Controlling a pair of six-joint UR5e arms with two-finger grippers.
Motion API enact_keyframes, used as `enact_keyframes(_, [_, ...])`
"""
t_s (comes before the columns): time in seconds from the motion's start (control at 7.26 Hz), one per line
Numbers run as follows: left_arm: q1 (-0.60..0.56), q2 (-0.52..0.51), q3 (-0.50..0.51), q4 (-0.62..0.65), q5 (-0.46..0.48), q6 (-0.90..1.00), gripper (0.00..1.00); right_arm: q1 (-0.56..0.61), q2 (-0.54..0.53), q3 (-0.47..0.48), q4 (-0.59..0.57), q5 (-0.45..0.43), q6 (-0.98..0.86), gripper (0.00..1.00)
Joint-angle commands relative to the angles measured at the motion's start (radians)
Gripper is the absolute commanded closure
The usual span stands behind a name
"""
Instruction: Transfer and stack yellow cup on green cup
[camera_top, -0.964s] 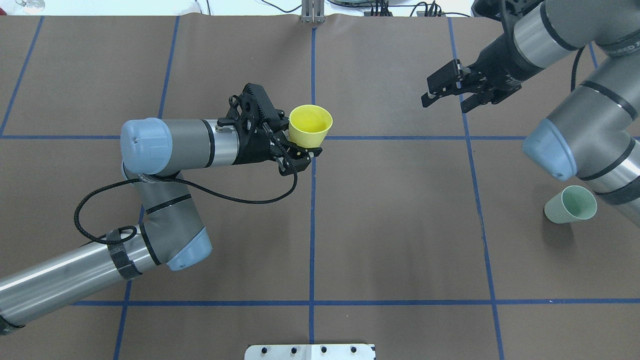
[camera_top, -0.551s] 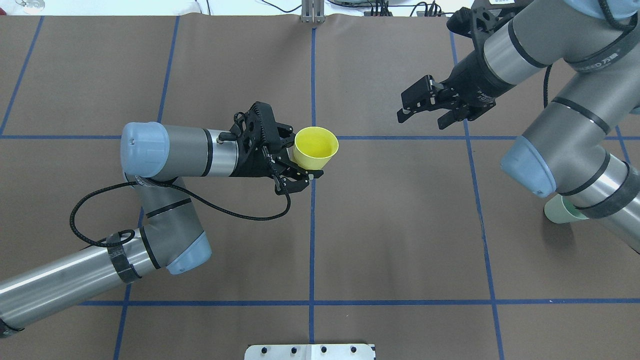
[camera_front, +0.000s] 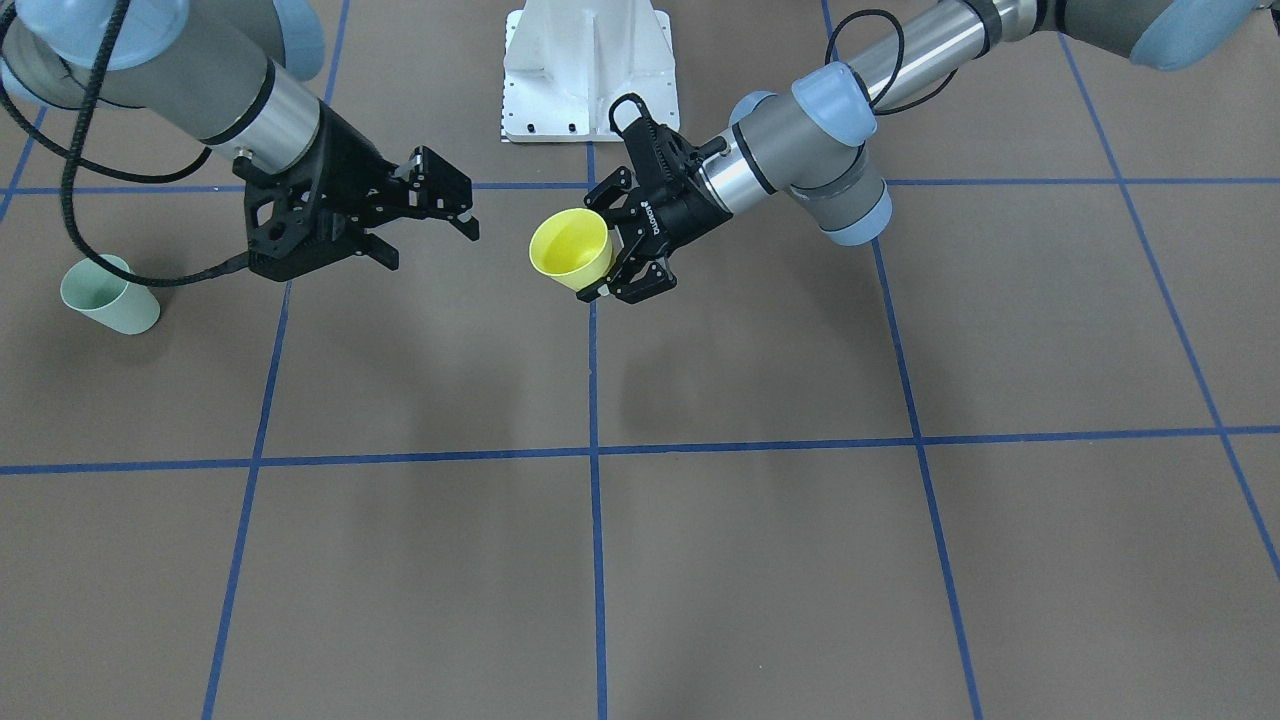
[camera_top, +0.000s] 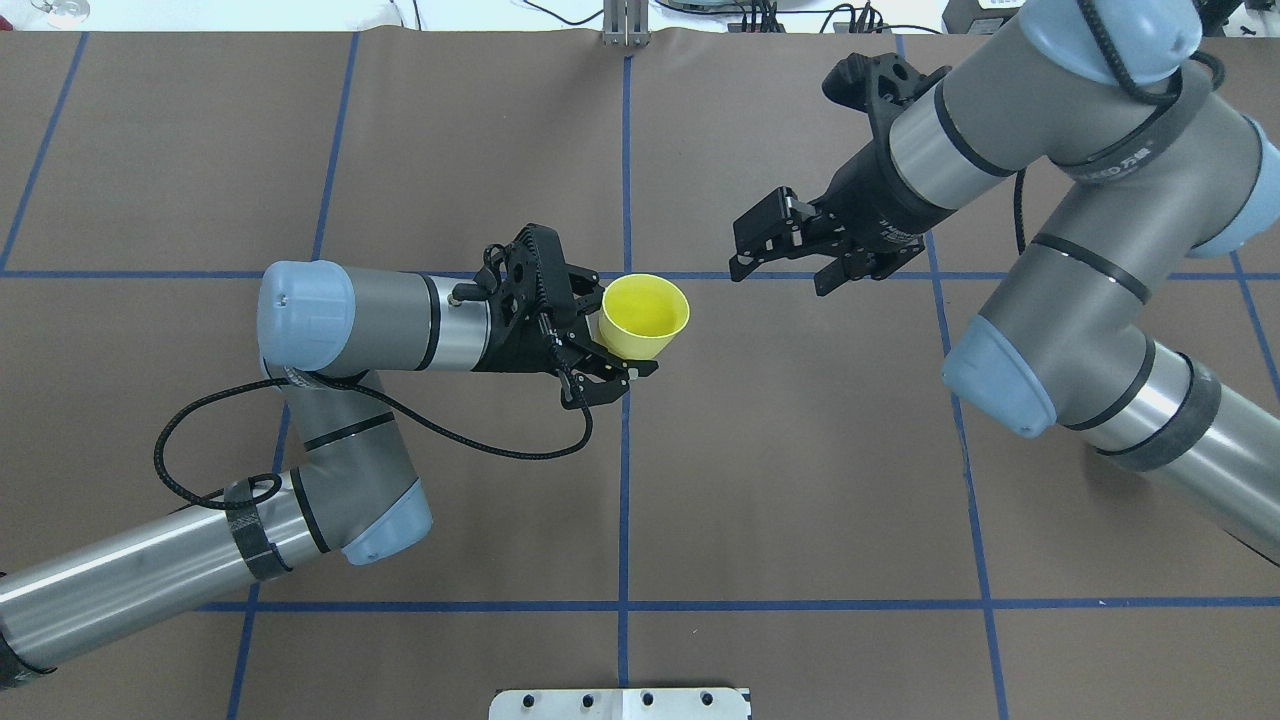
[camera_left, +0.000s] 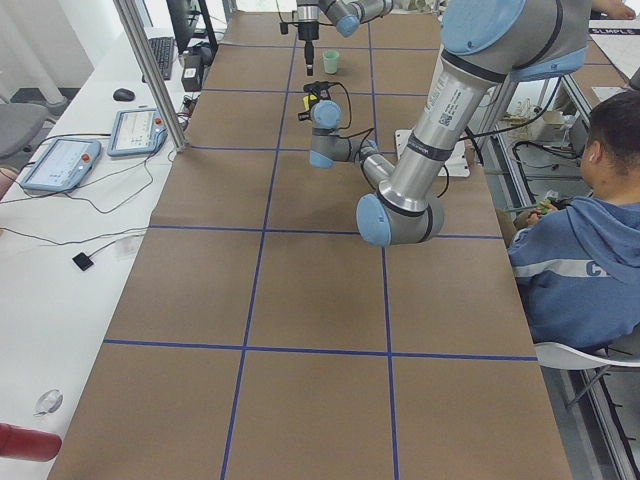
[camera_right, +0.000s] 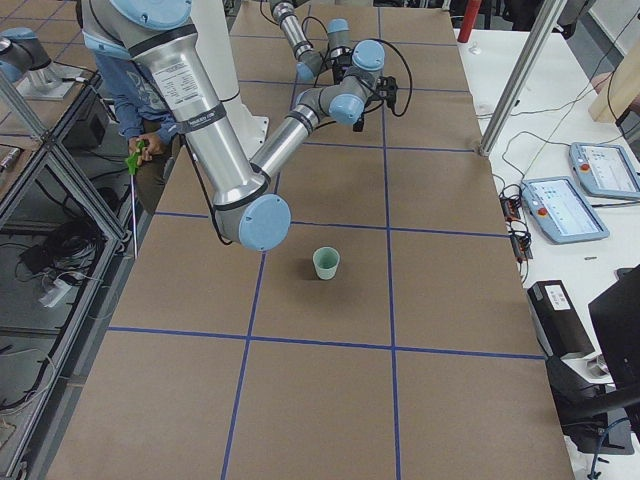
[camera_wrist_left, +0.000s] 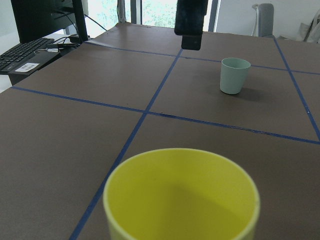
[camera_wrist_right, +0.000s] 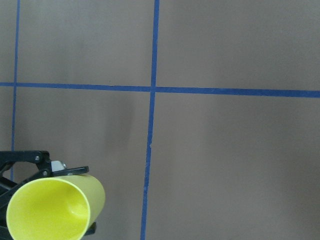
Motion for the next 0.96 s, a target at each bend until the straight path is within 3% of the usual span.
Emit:
enact_keyframes(0.0, [0.007, -0.001, -0.001, -0.002, 0.001, -0.001, 1.0, -0.08, 0.042, -0.009, -0.001, -0.084, 0.038, 0.0])
enact_keyframes(0.41, [0.007, -0.003, -0.01, -0.005, 0.001, -0.001, 1.0, -0.087, 0.043, -0.023, -0.01, -0.083, 0.048, 0.0])
enact_keyframes(0.83, [0.013, -0.004, -0.015, -0.019, 0.001, -0.001, 1.0, -0.095, 0.045, -0.03, -0.004, -0.08, 0.117, 0.1])
